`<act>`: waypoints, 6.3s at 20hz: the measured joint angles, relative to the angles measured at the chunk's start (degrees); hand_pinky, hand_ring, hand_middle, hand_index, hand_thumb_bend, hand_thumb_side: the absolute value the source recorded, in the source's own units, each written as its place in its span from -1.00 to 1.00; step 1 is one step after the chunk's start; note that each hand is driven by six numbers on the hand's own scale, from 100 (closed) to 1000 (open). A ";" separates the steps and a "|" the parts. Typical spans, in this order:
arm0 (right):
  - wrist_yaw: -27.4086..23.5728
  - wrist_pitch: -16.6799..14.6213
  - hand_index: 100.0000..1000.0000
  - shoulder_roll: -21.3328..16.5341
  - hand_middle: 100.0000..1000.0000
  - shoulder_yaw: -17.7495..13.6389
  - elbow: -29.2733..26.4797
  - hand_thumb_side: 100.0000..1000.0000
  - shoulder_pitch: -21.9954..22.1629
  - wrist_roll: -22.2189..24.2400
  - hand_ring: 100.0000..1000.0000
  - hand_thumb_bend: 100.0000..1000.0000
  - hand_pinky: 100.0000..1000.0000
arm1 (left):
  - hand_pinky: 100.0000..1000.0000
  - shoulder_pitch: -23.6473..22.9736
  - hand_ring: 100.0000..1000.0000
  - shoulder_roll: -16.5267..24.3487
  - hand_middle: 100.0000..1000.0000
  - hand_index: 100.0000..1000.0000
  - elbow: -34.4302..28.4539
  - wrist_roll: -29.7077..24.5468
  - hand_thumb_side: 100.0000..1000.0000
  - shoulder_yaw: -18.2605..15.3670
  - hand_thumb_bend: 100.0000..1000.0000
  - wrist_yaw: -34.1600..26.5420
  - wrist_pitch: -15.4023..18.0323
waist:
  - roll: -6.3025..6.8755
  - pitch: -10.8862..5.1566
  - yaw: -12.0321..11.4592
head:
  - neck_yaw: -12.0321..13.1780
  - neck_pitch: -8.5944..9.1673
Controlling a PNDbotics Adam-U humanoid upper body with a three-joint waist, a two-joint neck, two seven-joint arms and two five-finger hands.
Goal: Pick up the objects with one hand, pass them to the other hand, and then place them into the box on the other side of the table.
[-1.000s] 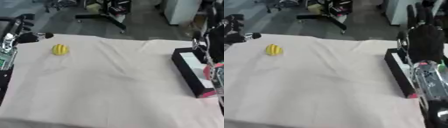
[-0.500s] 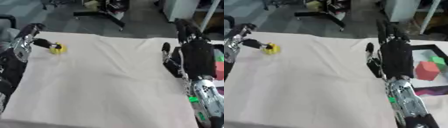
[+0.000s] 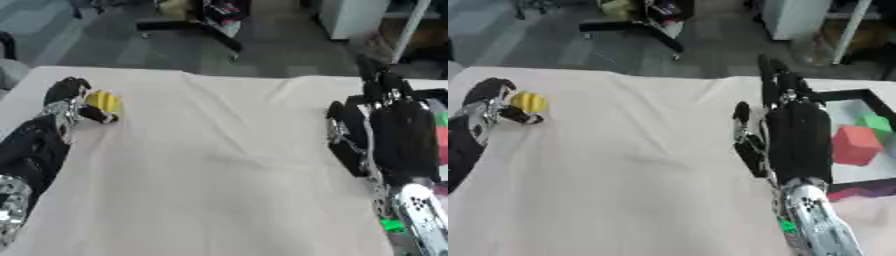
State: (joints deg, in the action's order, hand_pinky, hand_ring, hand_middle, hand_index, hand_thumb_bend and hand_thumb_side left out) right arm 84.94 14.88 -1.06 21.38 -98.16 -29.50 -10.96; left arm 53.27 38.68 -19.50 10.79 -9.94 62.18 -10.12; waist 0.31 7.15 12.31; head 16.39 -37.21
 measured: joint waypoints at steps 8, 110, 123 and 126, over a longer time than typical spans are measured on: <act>-0.83 0.62 1.00 0.00 0.65 -0.15 0.04 -0.49 -0.27 -1.05 0.54 -1.00 0.01 | 0.50 0.27 0.36 1.12 0.33 0.57 1.99 -0.82 -0.68 0.36 -0.05 -1.71 1.40 | 0.04 1.01 0.49 | 0.47 0.35; 6.55 -6.09 0.86 -0.30 0.62 8.26 9.90 -0.53 -8.36 18.33 0.60 -0.56 0.69 | -0.97 -8.01 -1.00 -11.73 -1.00 -0.94 -56.87 -54.52 -1.00 28.76 -0.54 -88.64 5.56 | -0.72 -5.96 -4.52 | -22.50 -4.09; 6.20 -6.04 0.92 -0.30 0.62 8.27 9.82 -0.37 -8.36 17.53 0.57 -0.28 0.50 | -0.97 -11.02 -1.00 -5.48 -1.00 -0.93 -54.84 -54.10 -1.00 29.46 -0.60 -92.52 3.53 | -0.44 -5.96 -4.21 | -22.54 -4.47; 5.27 -6.29 0.89 -0.30 0.59 8.28 9.21 -0.43 -8.37 16.48 0.55 -0.33 0.34 | -0.97 -10.69 -1.00 -5.58 -1.00 -0.93 -53.81 -54.93 -1.00 30.11 -0.61 -91.48 3.55 | -0.44 -5.96 -4.21 | -22.47 -4.48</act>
State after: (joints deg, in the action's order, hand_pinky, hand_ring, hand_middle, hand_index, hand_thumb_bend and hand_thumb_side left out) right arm 90.20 8.59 -1.36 29.66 -88.95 -37.87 5.53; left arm 42.59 33.10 -73.31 -44.14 20.17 -29.30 -6.57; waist -0.14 1.19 8.11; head -6.09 -41.69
